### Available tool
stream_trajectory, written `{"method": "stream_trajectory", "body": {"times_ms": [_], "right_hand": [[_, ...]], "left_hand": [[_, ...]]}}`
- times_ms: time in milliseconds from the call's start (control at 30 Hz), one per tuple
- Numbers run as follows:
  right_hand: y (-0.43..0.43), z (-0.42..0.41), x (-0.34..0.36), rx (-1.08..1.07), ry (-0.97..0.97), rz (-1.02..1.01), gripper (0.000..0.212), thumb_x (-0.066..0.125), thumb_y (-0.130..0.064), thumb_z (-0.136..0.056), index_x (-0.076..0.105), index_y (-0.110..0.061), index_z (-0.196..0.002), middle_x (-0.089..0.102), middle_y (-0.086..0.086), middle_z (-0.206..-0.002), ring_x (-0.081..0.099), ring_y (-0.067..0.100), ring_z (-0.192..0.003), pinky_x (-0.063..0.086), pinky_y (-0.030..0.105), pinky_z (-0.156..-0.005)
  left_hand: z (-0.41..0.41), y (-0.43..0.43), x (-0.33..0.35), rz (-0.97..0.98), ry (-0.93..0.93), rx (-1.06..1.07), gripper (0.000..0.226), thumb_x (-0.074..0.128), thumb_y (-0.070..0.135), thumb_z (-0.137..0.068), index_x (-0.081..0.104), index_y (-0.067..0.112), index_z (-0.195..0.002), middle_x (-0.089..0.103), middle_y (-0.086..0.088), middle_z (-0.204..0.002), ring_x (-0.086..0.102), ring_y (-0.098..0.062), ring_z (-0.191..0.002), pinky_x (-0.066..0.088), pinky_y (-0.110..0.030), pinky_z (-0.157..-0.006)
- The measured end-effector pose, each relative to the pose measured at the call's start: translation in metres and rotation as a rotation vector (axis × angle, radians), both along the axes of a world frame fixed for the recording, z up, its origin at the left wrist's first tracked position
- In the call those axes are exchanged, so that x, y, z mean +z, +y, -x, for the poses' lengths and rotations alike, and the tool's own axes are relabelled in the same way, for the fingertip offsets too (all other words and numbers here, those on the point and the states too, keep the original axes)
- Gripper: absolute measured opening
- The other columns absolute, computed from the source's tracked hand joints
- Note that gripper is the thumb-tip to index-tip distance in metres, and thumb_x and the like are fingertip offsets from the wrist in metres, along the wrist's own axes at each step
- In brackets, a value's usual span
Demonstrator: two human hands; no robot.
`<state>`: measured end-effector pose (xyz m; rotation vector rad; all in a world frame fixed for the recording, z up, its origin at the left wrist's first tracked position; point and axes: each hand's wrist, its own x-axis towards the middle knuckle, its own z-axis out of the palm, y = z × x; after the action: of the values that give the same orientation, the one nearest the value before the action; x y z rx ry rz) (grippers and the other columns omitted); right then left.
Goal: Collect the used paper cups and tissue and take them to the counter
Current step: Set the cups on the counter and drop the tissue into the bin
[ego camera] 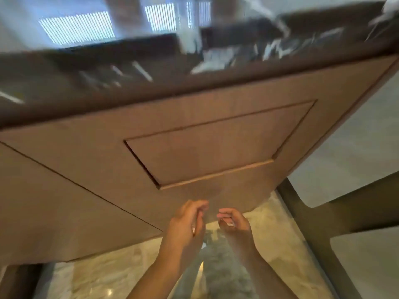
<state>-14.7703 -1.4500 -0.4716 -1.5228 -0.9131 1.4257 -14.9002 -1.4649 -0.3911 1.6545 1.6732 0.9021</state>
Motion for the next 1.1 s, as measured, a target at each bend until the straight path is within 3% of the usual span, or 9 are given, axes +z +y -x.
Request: {"method": "stream_trajectory", "body": {"times_ms": [100, 233, 333, 467, 600, 700, 833, 1000, 1100], "right_hand": [[0.0, -0.003, -0.052, 0.043, -0.012, 0.009, 0.018, 0.056, 0.006, -0.084, 0.061, -0.009, -0.093, 0.062, 0.008, -0.087, 0.054, 0.019, -0.081, 0.044, 0.034, -0.073], [0.004, -0.006, -0.139, 0.039, -0.021, 0.008, 0.024, 0.059, 0.009, -0.082, 0.061, -0.014, -0.084, 0.063, 0.01, -0.081, 0.055, 0.023, -0.078, 0.044, 0.037, -0.077], [0.012, -0.006, -0.197, 0.071, -0.053, 0.003, 0.025, 0.061, 0.009, -0.08, 0.061, -0.015, -0.081, 0.063, 0.013, -0.077, 0.058, 0.027, -0.076, 0.046, 0.035, -0.076], [0.028, 0.001, -0.27, 0.189, -0.097, 0.028, 0.024, 0.061, 0.006, -0.079, 0.061, -0.018, -0.081, 0.065, 0.006, -0.077, 0.06, 0.016, -0.075, 0.047, 0.015, -0.069], [0.034, 0.008, -0.328, 0.283, -0.174, 0.016, 0.017, 0.062, 0.001, -0.079, 0.063, -0.014, -0.085, 0.064, 0.005, -0.08, 0.059, 0.014, -0.076, 0.044, 0.009, -0.067], [0.036, 0.013, -0.354, 0.301, -0.16, 0.012, 0.016, 0.062, 0.001, -0.08, 0.063, -0.014, -0.086, 0.062, 0.003, -0.079, 0.059, 0.014, -0.077, 0.044, 0.006, -0.066], [0.03, 0.013, -0.37, 0.347, -0.212, -0.004, 0.018, 0.062, -0.001, -0.08, 0.062, -0.018, -0.085, 0.063, 0.005, -0.083, 0.059, 0.013, -0.078, 0.043, 0.005, -0.067], [0.027, 0.015, -0.373, 0.341, -0.208, -0.005, 0.015, 0.061, 0.002, -0.081, 0.062, -0.011, -0.088, 0.062, 0.007, -0.083, 0.058, 0.016, -0.078, 0.046, 0.014, -0.07], [0.028, 0.018, -0.372, 0.35, -0.216, -0.015, 0.014, 0.061, 0.001, -0.082, 0.063, -0.011, -0.088, 0.061, -0.001, -0.078, 0.058, 0.012, -0.076, 0.045, 0.012, -0.069]], "left_hand": [[0.0, -0.006, -0.069, 0.121, 0.034, -0.017, 0.025, 0.049, 0.013, -0.092, 0.057, 0.035, -0.101, 0.057, 0.023, -0.092, 0.053, 0.012, -0.082, 0.033, 0.003, -0.072], [0.01, -0.004, -0.187, 0.273, 0.011, 0.054, 0.019, 0.048, 0.011, -0.091, 0.059, 0.019, -0.105, 0.062, 0.01, -0.092, 0.059, -0.007, -0.087, 0.037, -0.008, -0.067], [0.021, 0.001, -0.264, 0.373, 0.035, 0.111, 0.022, 0.048, 0.009, -0.09, 0.057, 0.017, -0.109, 0.059, 0.01, -0.089, 0.056, -0.007, -0.08, 0.037, -0.004, -0.063], [0.033, 0.016, -0.357, 0.473, 0.123, 0.141, 0.022, 0.046, 0.015, -0.092, 0.055, 0.016, -0.111, 0.06, 0.004, -0.093, 0.056, -0.013, -0.075, 0.042, -0.019, -0.065], [0.04, 0.021, -0.431, 0.567, 0.188, 0.072, 0.026, 0.053, 0.022, -0.089, 0.055, 0.018, -0.114, 0.063, -0.002, -0.102, 0.06, -0.017, -0.084, 0.044, -0.021, -0.073], [0.037, 0.023, -0.469, 0.643, 0.221, 0.012, 0.035, 0.06, 0.028, -0.084, 0.054, 0.018, -0.117, 0.061, -0.006, -0.114, 0.061, -0.022, -0.101, 0.049, -0.028, -0.086], [0.027, 0.024, -0.495, 0.649, 0.493, -0.148, 0.048, 0.062, 0.047, -0.078, 0.048, 0.022, -0.116, 0.057, -0.002, -0.117, 0.056, -0.02, -0.108, 0.048, -0.032, -0.087], [0.012, 0.019, -0.51, 0.692, 0.522, -0.132, 0.051, 0.055, 0.048, -0.078, 0.044, 0.024, -0.121, 0.053, -0.002, -0.122, 0.054, -0.023, -0.109, 0.044, -0.033, -0.085], [0.007, 0.018, -0.515, 0.764, 0.512, -0.113, 0.048, 0.045, 0.047, -0.085, 0.045, 0.022, -0.125, 0.052, -0.004, -0.128, 0.052, -0.024, -0.114, 0.041, -0.033, -0.09]]}}
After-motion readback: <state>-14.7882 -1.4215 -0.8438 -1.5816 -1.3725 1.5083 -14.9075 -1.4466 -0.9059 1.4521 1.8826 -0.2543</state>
